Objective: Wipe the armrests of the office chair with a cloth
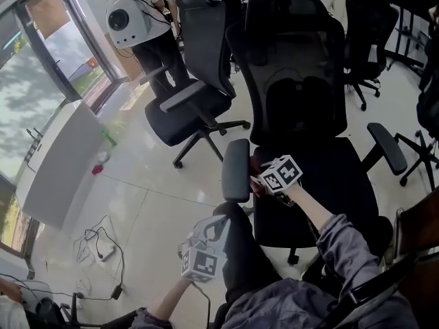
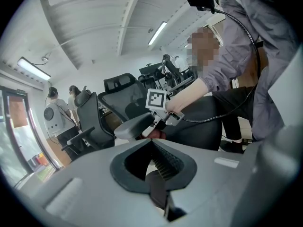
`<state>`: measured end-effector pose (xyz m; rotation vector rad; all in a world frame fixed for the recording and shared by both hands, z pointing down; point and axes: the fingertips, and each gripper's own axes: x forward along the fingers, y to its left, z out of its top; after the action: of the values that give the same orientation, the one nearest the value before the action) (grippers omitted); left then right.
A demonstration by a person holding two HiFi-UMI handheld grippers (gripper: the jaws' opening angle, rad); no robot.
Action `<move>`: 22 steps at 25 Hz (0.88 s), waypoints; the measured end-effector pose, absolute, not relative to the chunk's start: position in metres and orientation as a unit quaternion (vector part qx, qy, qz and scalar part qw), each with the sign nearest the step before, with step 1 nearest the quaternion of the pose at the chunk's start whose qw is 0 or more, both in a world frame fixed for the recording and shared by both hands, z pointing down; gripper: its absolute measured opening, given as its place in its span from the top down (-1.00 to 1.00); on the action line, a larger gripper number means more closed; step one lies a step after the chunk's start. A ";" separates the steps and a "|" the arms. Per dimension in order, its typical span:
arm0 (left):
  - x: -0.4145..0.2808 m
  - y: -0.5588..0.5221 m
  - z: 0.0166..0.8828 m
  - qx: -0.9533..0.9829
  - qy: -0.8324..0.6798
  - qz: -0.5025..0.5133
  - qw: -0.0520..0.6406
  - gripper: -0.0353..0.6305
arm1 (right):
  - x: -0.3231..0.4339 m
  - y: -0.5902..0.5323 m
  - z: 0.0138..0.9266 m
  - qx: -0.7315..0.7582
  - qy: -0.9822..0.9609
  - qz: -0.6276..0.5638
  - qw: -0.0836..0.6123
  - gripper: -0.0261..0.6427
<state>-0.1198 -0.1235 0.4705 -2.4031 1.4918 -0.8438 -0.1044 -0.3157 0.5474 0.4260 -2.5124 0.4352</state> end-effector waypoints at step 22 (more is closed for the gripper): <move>-0.125 -0.124 0.466 -0.808 0.505 -0.285 0.105 0.84 | -0.109 -0.314 0.595 0.179 -0.911 0.175 0.328 0.77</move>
<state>-0.1250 -0.1243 0.4662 -2.3805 1.4883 -0.8393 -0.1088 -0.3144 0.5947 0.4687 -2.3852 0.4593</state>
